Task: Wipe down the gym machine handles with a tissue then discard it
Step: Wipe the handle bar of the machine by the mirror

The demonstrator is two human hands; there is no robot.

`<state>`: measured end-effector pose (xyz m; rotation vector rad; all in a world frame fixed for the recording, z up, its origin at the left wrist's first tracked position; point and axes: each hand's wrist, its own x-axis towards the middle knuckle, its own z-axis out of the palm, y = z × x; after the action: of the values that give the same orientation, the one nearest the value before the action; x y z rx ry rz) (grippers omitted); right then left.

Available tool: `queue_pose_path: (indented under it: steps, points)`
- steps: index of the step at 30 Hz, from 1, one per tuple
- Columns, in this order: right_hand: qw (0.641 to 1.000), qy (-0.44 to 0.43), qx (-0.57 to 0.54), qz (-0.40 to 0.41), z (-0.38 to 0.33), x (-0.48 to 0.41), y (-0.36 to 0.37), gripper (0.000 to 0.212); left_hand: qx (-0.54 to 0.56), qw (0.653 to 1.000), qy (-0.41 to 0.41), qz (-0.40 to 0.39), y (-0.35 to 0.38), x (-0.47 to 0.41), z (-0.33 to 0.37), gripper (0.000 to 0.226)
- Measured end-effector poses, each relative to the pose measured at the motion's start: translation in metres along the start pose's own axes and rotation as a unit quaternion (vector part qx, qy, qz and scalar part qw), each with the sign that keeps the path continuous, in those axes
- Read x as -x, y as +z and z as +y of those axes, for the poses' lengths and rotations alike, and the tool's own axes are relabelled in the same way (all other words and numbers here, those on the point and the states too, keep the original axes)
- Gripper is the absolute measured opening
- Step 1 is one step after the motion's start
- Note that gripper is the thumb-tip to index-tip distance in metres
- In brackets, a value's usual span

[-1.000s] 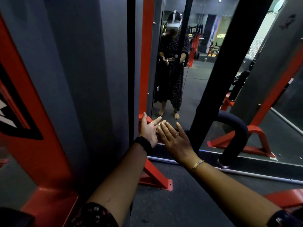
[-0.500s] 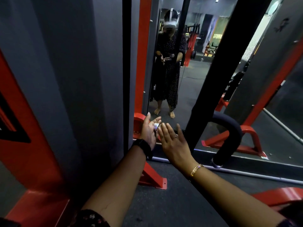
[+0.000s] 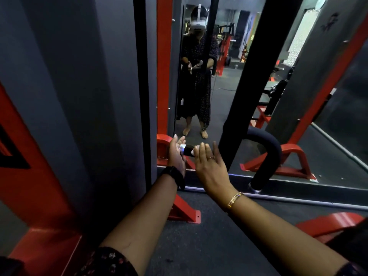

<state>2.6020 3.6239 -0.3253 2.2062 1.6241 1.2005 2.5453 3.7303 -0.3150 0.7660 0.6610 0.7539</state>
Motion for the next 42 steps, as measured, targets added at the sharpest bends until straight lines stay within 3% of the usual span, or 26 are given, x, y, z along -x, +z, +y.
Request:
queue_pose_path:
  steps: [4, 6, 8, 9, 11, 12, 13, 15, 17, 18, 21, 23, 25, 27, 29, 31, 33, 35, 37, 39, 42]
  points:
    - [0.984, 0.034, -0.172, 0.029, 0.004, 0.008, -0.02, 0.046, 0.012, 0.999, 0.038, 0.025, 0.006, 0.001, -0.007, 0.034]
    - [0.934, 0.075, -0.346, 0.05, 0.01, 0.01, -0.04, 0.046, -0.008, 0.998, 0.05, 0.033, 0.007, 0.001, -0.01, 0.057]
    - [0.827, 0.18, -0.532, 0.005, 0.021, 0.011, -0.064, 0.041, -0.068, 0.991, 0.09, 0.077, 0.01, 0.001, -0.019, 0.072]
    - [0.744, 0.245, -0.62, -0.039, 0.029, 0.011, -0.074, 0.037, -0.101, 0.981, 0.13, 0.104, 0.014, 0.009, -0.02, 0.073]
    - [0.541, 0.356, -0.752, -0.118, 0.046, 0.013, -0.097, 0.028, -0.171, 0.952, 0.227, 0.118, 0.028, 0.034, -0.012, 0.082]
    - [0.458, 0.378, -0.792, -0.141, 0.057, 0.016, -0.1, 0.03, -0.209, 0.929, 0.281, 0.123, 0.033, 0.038, -0.012, 0.083]
    - [0.398, 0.38, -0.82, -0.156, 0.066, 0.016, -0.112, 0.039, -0.248, 0.895, 0.351, 0.125, 0.039, 0.046, -0.009, 0.082]
    - [0.338, 0.367, -0.853, -0.152, 0.088, 0.023, -0.135, 0.054, -0.318, 0.813, 0.471, 0.124, 0.048, 0.051, -0.01, 0.075]
    - [0.321, 0.371, -0.864, -0.109, 0.106, 0.031, -0.15, 0.049, -0.367, 0.735, 0.563, 0.092, 0.062, 0.059, -0.008, 0.068]
    - [0.328, 0.363, -0.869, -0.074, 0.115, 0.036, -0.148, 0.046, -0.387, 0.7, 0.596, 0.076, 0.07, 0.064, -0.007, 0.07]
    - [0.466, 0.347, -0.812, 0.055, 0.135, 0.05, -0.129, 0.043, -0.468, 0.584, 0.662, 0.036, 0.09, 0.077, -0.008, 0.082]
    - [0.621, 0.349, -0.689, 0.138, 0.146, 0.053, -0.11, 0.049, -0.546, 0.505, 0.666, 0.048, 0.098, 0.078, -0.015, 0.098]
    - [0.785, 0.29, -0.517, 0.179, 0.148, 0.047, -0.091, 0.055, -0.609, 0.448, 0.649, 0.08, 0.103, 0.073, -0.023, 0.103]
    - [0.874, 0.218, -0.413, 0.135, 0.142, 0.038, -0.075, 0.05, -0.648, 0.421, 0.624, 0.116, 0.107, 0.067, -0.029, 0.098]
    - [0.916, 0.17, -0.357, 0.07, 0.133, 0.03, -0.063, 0.05, -0.676, 0.392, 0.604, 0.156, 0.111, 0.061, -0.032, 0.085]
    - [0.944, 0.124, -0.299, 0.068, 0.128, 0.033, -0.051, 0.054, -0.679, 0.37, 0.61, 0.175, 0.109, 0.054, -0.032, 0.079]
    - [0.957, 0.083, -0.261, 0.1, 0.133, 0.045, -0.041, 0.053, -0.666, 0.369, 0.627, 0.165, 0.106, 0.048, -0.029, 0.094]
    - [0.951, 0.084, -0.265, 0.134, 0.139, 0.06, -0.03, 0.05, -0.658, 0.384, 0.633, 0.138, 0.104, 0.045, -0.026, 0.124]
    - [0.932, 0.144, -0.293, 0.158, 0.14, 0.07, -0.023, 0.05, -0.649, 0.401, 0.634, 0.126, 0.105, 0.044, -0.026, 0.142]
    - [0.918, 0.19, -0.308, 0.163, 0.137, 0.071, -0.021, 0.052, -0.638, 0.409, 0.64, 0.126, 0.106, 0.042, -0.027, 0.146]
    - [0.923, 0.176, -0.308, 0.151, 0.131, 0.049, -0.03, 0.052, -0.616, 0.419, 0.656, 0.123, 0.108, 0.037, -0.029, 0.132]
